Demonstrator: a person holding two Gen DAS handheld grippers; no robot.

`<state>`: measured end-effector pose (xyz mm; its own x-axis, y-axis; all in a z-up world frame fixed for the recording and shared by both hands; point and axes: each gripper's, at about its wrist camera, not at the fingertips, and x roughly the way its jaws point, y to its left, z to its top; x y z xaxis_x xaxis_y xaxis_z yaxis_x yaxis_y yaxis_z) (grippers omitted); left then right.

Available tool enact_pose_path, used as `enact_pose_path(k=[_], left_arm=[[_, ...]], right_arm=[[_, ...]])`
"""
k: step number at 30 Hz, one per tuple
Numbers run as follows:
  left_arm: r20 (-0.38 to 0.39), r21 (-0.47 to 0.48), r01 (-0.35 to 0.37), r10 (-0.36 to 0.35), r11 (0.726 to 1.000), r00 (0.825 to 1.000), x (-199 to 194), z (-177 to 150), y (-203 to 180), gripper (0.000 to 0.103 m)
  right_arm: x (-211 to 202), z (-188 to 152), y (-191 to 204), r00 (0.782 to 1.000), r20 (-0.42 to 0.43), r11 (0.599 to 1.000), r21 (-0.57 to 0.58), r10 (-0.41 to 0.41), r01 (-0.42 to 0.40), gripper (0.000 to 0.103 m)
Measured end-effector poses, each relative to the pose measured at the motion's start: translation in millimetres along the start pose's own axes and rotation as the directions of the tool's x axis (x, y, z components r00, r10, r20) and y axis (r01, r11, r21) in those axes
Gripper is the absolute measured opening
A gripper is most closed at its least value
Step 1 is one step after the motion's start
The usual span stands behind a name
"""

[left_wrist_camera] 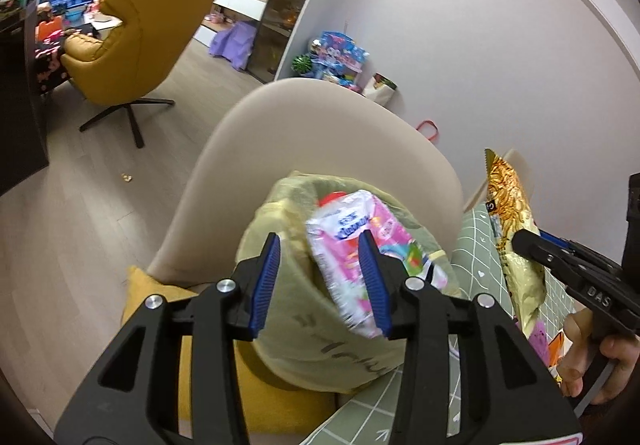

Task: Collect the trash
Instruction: 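Release the Kleenex pack and gold wrapper into the trash bag with both grippers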

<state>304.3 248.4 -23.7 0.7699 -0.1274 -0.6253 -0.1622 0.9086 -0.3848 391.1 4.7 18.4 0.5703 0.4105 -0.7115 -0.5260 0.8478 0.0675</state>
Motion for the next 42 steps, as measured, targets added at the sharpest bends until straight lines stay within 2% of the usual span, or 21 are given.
enact_pose_path(k=[3,10,13,16,19,25,27,31,37,42], left_arm=[[-0.001,-0.022,-0.007,0.007,1.000,1.000,-10,-3,12,0.040],[-0.021,-0.063,-0.045,0.043,0.997,0.999,-16,-20,35,0.040],[-0.033,-0.085,-0.054,0.051,0.995,0.998,-14,-24,44,0.040],[-0.040,-0.099,-0.058,0.054,0.993,0.998,-14,-29,47,0.040],[-0.046,-0.103,-0.061,0.056,0.993,0.997,-14,-31,49,0.040],[-0.055,-0.118,-0.067,0.061,0.991,0.997,-15,-37,53,0.040],[-0.055,-0.119,-0.067,0.061,0.991,0.997,-17,-37,54,0.040],[-0.046,-0.114,-0.061,0.056,0.992,0.997,-20,-36,53,0.040],[-0.025,-0.097,-0.027,0.025,0.995,0.999,-25,-27,36,0.040],[-0.034,-0.068,0.005,-0.007,0.998,0.999,-25,-22,16,0.040]], right_arm=[[10,7,10,1.000,0.003,1.000,-0.018,0.011,-0.011,0.025],[52,37,50,0.995,0.020,0.994,-0.061,0.095,-0.093,0.025],[83,39,63,0.993,-0.042,0.989,-0.102,0.107,-0.111,0.025],[118,27,68,0.984,-0.147,0.981,-0.151,0.096,-0.118,0.025],[144,3,70,0.960,-0.266,0.973,-0.184,0.088,-0.140,0.025],[153,-7,65,0.944,-0.323,0.981,-0.153,0.064,-0.119,0.025],[146,-5,61,0.952,-0.299,0.986,-0.125,0.065,-0.106,0.025],[123,0,55,0.972,-0.223,0.994,-0.064,0.070,-0.086,0.035],[81,-1,58,0.987,-0.154,0.987,-0.150,0.036,-0.059,0.041],[33,-1,43,0.996,-0.073,0.991,-0.119,0.047,-0.055,0.041]])
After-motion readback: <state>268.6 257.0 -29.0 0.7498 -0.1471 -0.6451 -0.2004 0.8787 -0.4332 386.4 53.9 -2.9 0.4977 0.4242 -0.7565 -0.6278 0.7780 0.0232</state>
